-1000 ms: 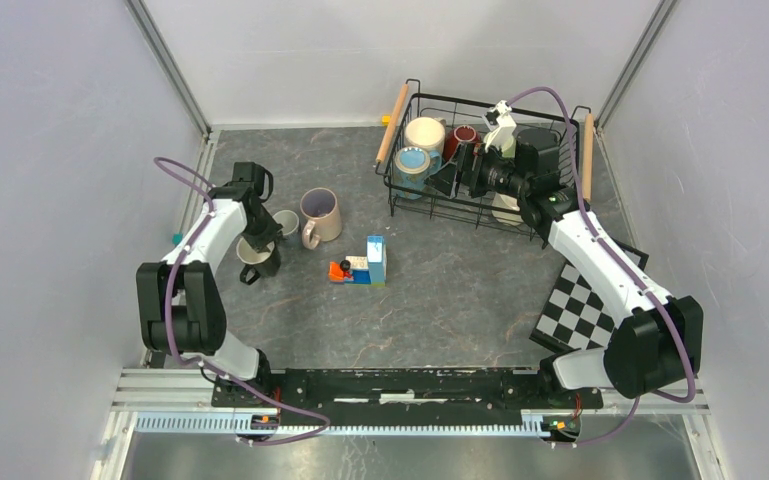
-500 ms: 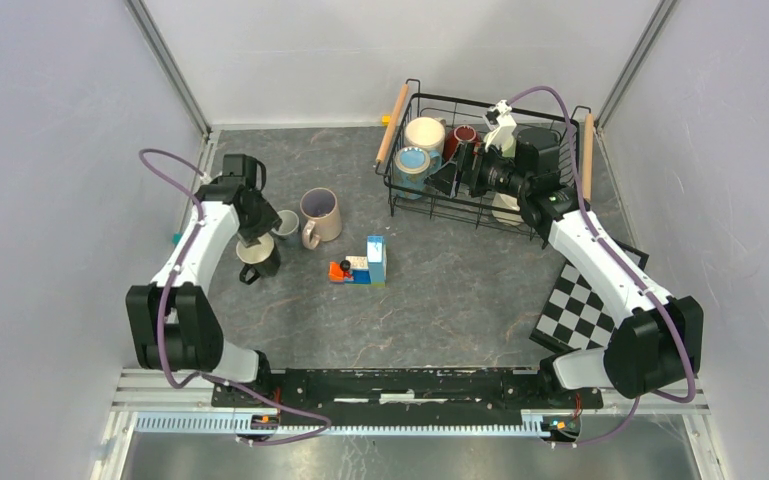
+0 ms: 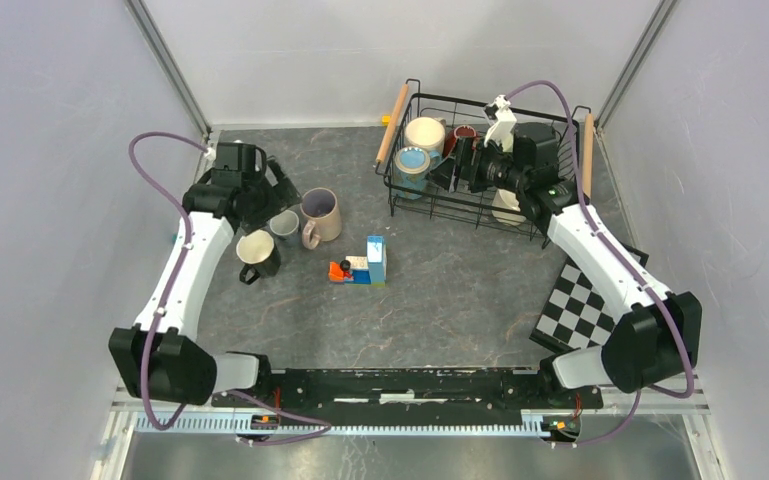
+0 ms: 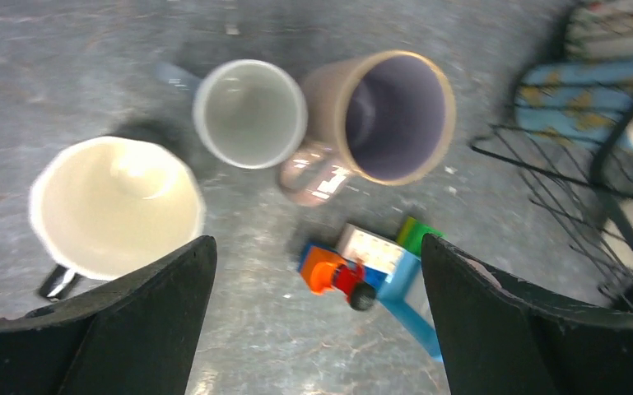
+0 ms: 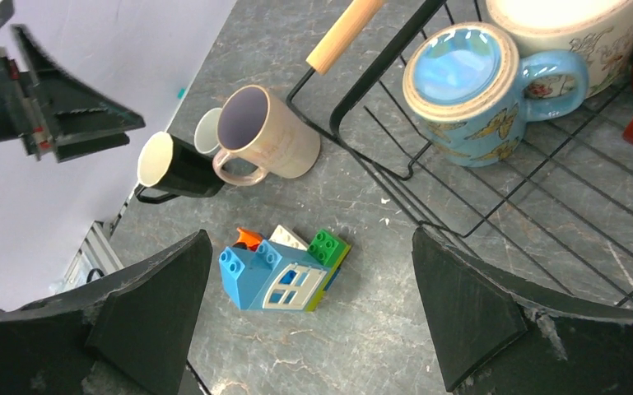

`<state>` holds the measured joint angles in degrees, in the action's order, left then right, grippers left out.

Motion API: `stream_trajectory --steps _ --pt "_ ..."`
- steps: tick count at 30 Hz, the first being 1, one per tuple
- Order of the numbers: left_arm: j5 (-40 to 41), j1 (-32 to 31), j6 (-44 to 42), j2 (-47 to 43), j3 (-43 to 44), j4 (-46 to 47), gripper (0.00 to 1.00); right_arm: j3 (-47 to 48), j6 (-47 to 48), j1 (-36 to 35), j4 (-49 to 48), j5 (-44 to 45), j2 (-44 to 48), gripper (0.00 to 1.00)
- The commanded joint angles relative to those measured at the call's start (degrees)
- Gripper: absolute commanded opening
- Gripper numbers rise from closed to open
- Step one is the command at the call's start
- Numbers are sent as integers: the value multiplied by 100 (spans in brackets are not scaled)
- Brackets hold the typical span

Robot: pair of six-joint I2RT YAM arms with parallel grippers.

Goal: Unload the cups from the dish rack
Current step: Place the cup at the center of the board, then unload the cup from the dish rack.

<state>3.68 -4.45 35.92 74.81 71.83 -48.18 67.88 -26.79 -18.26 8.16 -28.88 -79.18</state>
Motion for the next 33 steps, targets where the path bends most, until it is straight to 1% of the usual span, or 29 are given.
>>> stream_trajectory --steps 1,7,11,14,17,23,28,31,33 --pt "-342 -524 -263 -324 482 21 100 611 299 -21 343 491 -134 98" --pt "-876 -1183 -384 -338 681 212 100 1352 716 -29 1077 1128 -475 98" --pt "-1097 -1673 -480 -262 819 365 100 2060 1162 -2 1786 1920 -876 98" --pt "-1259 -1924 -524 -196 899 475 100 2397 1370 160 2169 2423 -1160 98" --pt "-1432 -2113 -525 -194 871 637 100 2456 1506 450 2311 2630 -1384 98" --pt "-1690 -2257 -590 -168 838 787 100 2465 1594 929 2202 2723 -1855 98" --pt "-1858 -2262 -604 -206 786 846 100 3147 1729 1067 2206 2750 -2662 98" --pt "-1862 -2268 -613 -255 739 858 100 3692 1670 1064 2434 2738 -3187 98" --pt "-1855 -2263 -613 -286 695 873 100 3748 1514 1040 2378 2644 -3371 98"
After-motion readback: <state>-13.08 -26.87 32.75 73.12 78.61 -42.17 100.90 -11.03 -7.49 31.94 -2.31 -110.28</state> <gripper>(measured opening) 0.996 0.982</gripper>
